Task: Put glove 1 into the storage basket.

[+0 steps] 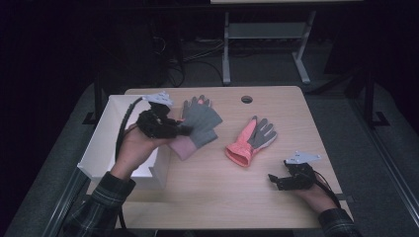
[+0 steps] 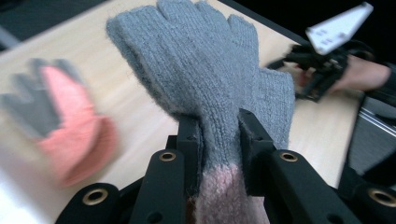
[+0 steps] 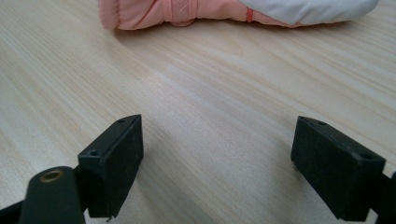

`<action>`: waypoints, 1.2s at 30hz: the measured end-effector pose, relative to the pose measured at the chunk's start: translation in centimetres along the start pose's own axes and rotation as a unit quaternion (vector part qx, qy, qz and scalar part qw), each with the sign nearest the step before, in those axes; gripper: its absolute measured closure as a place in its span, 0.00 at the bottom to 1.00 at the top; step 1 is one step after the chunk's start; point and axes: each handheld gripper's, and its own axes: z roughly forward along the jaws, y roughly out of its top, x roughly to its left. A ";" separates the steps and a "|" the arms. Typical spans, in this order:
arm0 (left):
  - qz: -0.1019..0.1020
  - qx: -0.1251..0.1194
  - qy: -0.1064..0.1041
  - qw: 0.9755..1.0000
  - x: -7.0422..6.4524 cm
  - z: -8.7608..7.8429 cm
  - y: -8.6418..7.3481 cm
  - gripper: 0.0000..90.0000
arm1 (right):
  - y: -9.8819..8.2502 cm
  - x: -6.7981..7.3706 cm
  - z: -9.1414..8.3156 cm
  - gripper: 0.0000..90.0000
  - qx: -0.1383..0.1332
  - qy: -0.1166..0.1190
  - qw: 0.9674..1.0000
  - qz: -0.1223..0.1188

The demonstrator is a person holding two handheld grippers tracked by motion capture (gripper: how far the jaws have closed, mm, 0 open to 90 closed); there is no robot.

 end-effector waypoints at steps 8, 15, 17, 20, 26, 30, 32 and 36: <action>-0.051 -0.033 0.070 0.996 4.3 -3.8 -1.7 0.82 | 0.0 0.0 0.0 0.16 0.001 -0.003 1.000 0.002; -0.106 -0.035 0.130 0.985 8.1 -5.3 -4.3 0.82 | 0.0 0.0 0.0 0.16 0.001 -0.003 1.000 0.003; -0.125 -0.035 0.147 0.981 9.1 -5.2 -5.2 0.82 | 0.0 0.0 0.0 0.16 0.001 -0.003 1.000 0.002; -0.149 -0.029 0.161 0.975 10.3 -4.6 -6.5 0.82 | 0.0 0.0 0.0 0.16 0.001 -0.003 1.000 0.003; -0.188 -0.015 0.176 0.966 12.3 -2.3 -8.9 0.82 | 0.0 0.0 0.1 0.16 0.001 -0.003 1.000 0.003; -0.210 -0.004 0.174 0.962 13.2 -0.7 -10.2 0.81 | 0.0 0.0 0.1 0.16 0.001 -0.003 1.000 0.003; -0.215 0.004 0.181 0.960 13.5 -0.2 -10.8 0.81 | 0.0 0.0 0.1 0.16 0.001 -0.003 1.000 0.003; -0.222 0.026 0.195 0.955 14.3 0.3 -11.6 0.81 | 0.0 0.0 0.1 0.16 0.001 -0.003 1.000 0.003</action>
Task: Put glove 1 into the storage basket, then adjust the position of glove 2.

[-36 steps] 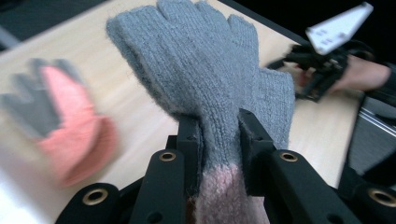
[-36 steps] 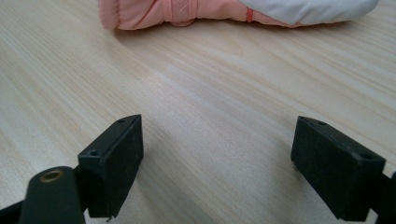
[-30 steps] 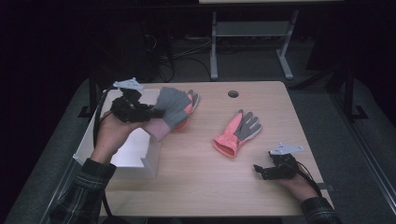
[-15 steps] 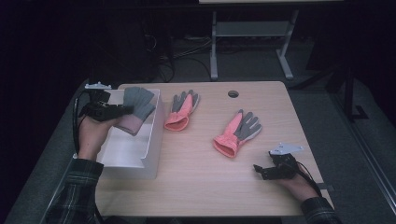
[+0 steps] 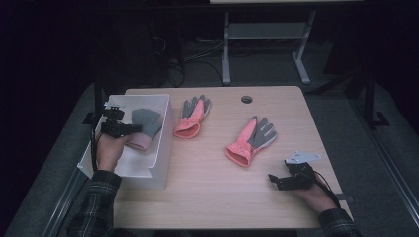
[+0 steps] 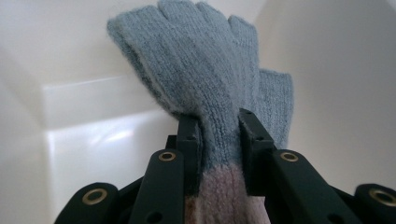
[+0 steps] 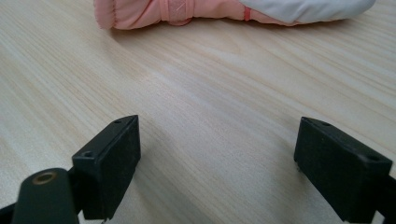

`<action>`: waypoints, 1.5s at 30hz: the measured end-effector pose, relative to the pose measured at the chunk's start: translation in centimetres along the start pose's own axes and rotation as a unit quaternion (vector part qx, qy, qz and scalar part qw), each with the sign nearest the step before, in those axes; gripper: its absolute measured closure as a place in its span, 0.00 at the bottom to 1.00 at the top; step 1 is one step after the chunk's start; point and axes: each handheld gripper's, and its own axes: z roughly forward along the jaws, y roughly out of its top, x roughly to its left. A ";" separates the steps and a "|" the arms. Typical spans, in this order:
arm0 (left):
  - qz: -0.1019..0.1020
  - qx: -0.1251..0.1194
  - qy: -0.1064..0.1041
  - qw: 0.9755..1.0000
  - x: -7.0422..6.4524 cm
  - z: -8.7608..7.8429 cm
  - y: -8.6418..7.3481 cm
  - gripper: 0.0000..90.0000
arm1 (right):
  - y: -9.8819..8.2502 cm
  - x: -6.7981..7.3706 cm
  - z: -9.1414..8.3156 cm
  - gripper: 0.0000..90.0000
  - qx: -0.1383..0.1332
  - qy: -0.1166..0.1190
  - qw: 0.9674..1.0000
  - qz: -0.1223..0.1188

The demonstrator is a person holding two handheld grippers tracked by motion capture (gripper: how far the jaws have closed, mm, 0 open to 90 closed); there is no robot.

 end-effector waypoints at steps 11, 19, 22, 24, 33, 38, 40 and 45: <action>-0.009 0.036 0.031 0.999 2.4 1.7 -2.3 0.79 | 0.0 0.0 0.0 0.16 0.000 0.000 1.000 -0.001; -0.002 0.055 0.051 0.997 1.9 2.7 -2.8 0.55 | 0.0 0.0 0.0 0.15 0.000 0.000 1.000 0.000; 0.004 0.047 0.077 0.996 1.2 2.5 -2.5 0.34 | 0.0 0.0 0.0 0.15 0.000 -0.001 1.000 0.000; 0.005 0.034 0.086 0.996 0.7 2.1 -2.1 0.28 | 0.0 0.0 0.0 0.15 0.000 0.000 1.000 0.000; 0.047 -0.032 0.014 0.998 -2.2 -1.6 0.8 0.22 | 0.1 -0.1 0.3 0.03 0.011 -0.022 1.000 0.016; 0.088 -0.050 -0.051 0.994 -5.7 -2.9 1.9 0.21 | 0.2 -0.1 0.3 0.03 0.014 -0.023 1.000 0.016; 0.106 -0.053 -0.069 0.991 -7.2 -3.2 2.3 0.20 | 0.3 -0.2 0.3 0.07 0.018 -0.020 1.000 0.014; 0.145 -0.056 -0.110 0.982 -11.0 -3.5 2.8 0.19 | 0.9 0.1 -0.3 0.35 0.029 -0.015 0.999 0.011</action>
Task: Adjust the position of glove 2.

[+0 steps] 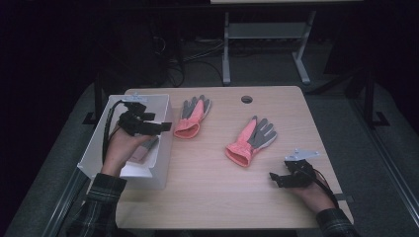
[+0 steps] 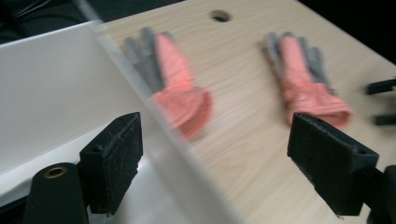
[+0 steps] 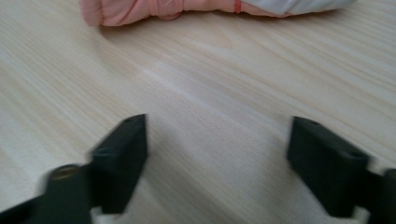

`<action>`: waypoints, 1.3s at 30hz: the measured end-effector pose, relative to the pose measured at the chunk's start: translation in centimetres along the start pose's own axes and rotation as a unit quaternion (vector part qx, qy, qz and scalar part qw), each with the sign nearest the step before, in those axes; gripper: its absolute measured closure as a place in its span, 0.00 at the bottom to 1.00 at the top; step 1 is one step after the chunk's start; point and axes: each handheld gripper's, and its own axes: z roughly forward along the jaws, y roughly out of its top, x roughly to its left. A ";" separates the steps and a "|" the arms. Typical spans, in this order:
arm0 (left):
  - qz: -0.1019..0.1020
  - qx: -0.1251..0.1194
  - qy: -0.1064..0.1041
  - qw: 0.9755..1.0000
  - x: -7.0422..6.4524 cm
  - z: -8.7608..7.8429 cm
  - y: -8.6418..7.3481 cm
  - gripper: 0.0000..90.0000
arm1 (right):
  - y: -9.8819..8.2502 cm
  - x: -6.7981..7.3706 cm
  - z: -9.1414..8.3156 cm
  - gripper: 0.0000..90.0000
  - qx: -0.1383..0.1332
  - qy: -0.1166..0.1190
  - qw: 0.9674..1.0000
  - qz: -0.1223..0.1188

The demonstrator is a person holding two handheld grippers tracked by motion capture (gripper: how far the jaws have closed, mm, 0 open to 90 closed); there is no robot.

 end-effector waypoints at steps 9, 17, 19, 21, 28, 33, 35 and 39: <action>0.043 0.003 -0.050 0.998 -5.7 2.4 0.8 0.19 | 1.5 0.1 -1.1 0.87 -0.012 0.030 0.999 0.018; 0.074 0.013 -0.074 0.994 -9.8 4.9 -0.3 0.19 | 4.1 0.2 -0.6 1.00 -0.035 0.057 0.998 0.014; 0.083 0.018 -0.079 0.993 -10.4 5.5 -0.7 0.19 | 4.9 0.1 -0.4 1.00 -0.038 0.062 0.997 0.014; 0.090 0.020 -0.084 0.992 -10.9 6.2 -1.4 0.19 | 5.7 -0.2 0.0 1.00 -0.045 0.066 0.997 0.008; 0.108 0.033 -0.084 0.990 -11.9 8.2 -4.3 0.19 | 8.0 -0.9 1.4 1.00 -0.056 0.070 0.996 0.009; 0.113 0.035 -0.076 0.990 -11.9 9.2 -7.3 0.18 | 9.5 -1.5 2.5 1.00 -0.063 0.070 0.995 0.012; 0.106 0.033 -0.077 0.991 -11.9 9.6 -8.4 0.18 | 9.8 -1.7 3.1 1.00 -0.059 0.071 0.996 0.016; 0.118 0.057 -0.083 0.988 -12.0 10.6 -10.0 0.18 | 10.6 -2.0 4.0 1.00 -0.056 0.067 0.996 0.019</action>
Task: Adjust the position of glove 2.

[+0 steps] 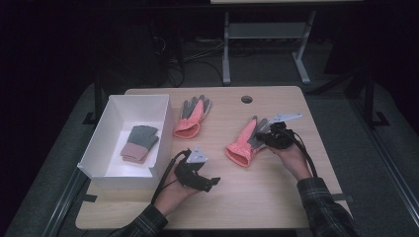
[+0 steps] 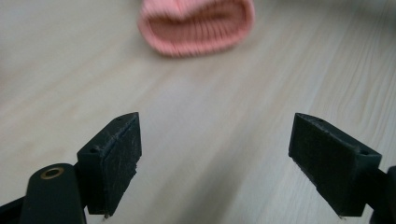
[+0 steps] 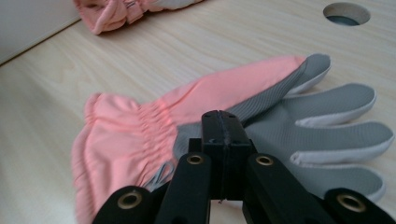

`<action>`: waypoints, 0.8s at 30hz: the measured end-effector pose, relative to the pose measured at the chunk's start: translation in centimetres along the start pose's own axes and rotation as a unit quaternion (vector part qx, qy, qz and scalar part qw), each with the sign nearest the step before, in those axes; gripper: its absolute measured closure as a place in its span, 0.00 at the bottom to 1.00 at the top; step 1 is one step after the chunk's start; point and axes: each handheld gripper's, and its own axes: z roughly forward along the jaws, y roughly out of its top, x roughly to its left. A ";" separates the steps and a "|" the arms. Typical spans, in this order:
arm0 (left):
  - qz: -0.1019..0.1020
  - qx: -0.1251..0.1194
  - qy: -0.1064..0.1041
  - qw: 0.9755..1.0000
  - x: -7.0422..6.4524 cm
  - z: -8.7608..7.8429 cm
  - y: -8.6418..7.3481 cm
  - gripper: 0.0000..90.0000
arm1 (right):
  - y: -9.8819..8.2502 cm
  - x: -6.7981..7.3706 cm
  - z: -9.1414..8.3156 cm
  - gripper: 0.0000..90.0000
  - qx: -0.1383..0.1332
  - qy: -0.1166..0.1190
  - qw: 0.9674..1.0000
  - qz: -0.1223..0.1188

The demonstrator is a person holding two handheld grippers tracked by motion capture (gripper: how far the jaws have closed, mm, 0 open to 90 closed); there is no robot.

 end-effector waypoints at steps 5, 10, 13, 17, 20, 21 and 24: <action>0.011 0.020 -0.003 1.000 -0.3 0.9 -0.6 0.18 | -0.3 -0.5 1.9 1.00 0.017 -0.007 1.000 0.002; 0.010 0.024 0.000 1.000 -0.2 1.0 -0.7 0.18 | -1.0 -0.6 3.2 1.00 0.045 -0.009 0.999 -0.008; 0.010 0.022 0.003 1.000 0.0 1.0 -0.7 0.18 | -1.1 -0.1 3.0 1.00 0.054 -0.004 0.998 -0.017; 0.005 0.024 0.007 1.000 0.3 0.8 -0.8 0.18 | -1.6 0.8 2.5 1.00 0.058 -0.001 0.998 -0.034; 0.003 0.023 0.011 1.000 0.5 0.7 -0.8 0.18 | -2.4 1.5 1.6 1.00 0.061 0.001 0.998 -0.029; 0.001 0.022 0.011 1.000 0.5 0.7 -0.7 0.18 | -2.7 1.8 1.3 1.00 0.064 -0.001 0.998 -0.029; -0.007 0.022 0.011 1.000 0.5 0.7 -0.7 0.18 | -3.6 2.7 0.3 1.00 0.065 -0.005 0.998 -0.023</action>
